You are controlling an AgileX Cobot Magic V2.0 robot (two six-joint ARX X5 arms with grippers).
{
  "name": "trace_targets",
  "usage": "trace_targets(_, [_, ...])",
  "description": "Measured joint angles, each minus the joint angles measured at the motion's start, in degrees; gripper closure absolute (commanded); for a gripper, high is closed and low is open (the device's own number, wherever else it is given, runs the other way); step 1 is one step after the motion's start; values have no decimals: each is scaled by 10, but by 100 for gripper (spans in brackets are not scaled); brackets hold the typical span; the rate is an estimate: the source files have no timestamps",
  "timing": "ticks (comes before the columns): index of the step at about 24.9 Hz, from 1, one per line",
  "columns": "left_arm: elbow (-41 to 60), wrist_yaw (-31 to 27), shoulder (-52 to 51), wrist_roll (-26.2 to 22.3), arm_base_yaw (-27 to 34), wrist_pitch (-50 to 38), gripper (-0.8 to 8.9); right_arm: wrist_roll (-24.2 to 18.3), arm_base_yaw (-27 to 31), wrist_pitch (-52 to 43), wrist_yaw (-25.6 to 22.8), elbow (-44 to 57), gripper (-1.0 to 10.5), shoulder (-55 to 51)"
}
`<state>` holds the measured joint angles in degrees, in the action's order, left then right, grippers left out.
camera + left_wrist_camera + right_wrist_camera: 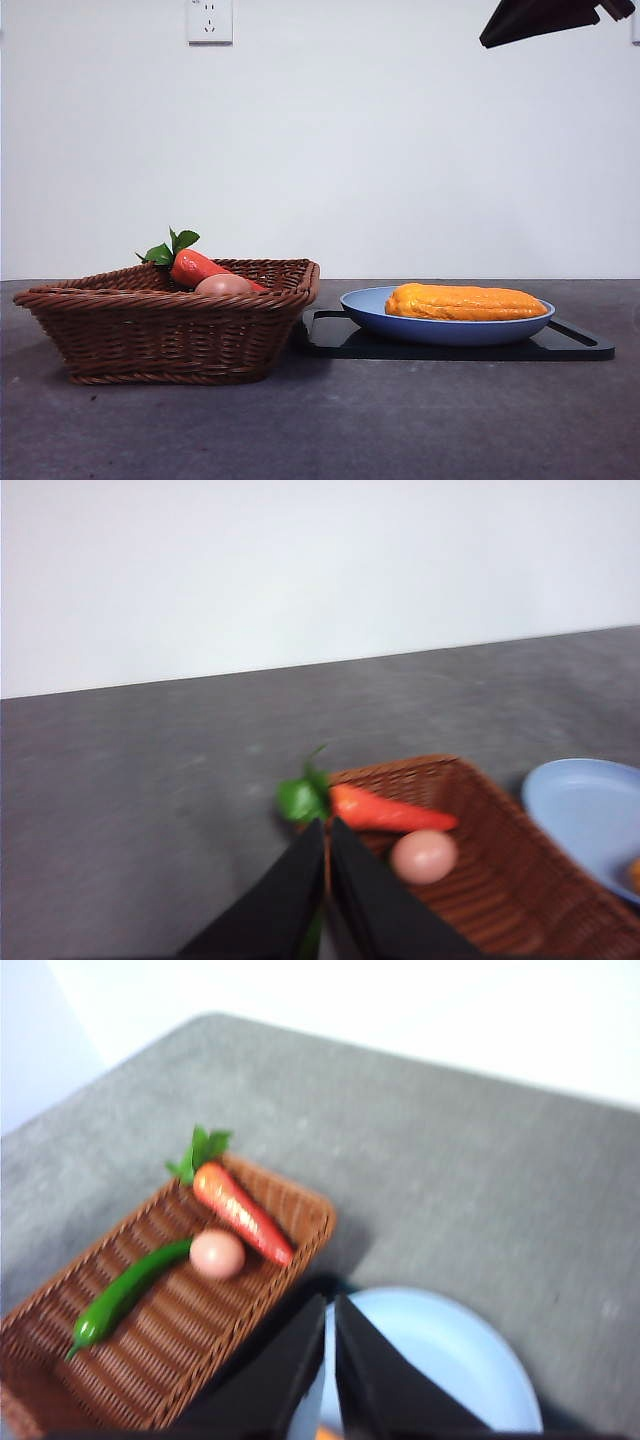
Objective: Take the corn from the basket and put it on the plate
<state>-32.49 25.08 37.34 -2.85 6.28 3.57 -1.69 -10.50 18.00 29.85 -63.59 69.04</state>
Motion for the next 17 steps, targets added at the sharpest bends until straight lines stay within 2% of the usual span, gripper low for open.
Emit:
trace_targets(6, [129, -74, -143, 6, 10, 0, 806, 0, 0, -38, 0, 0, 944, 0])
trace_targets(17, [268, -87, -301, 7, 10, 9, 806, 0, 0, -69, 0, 0, 944, 0])
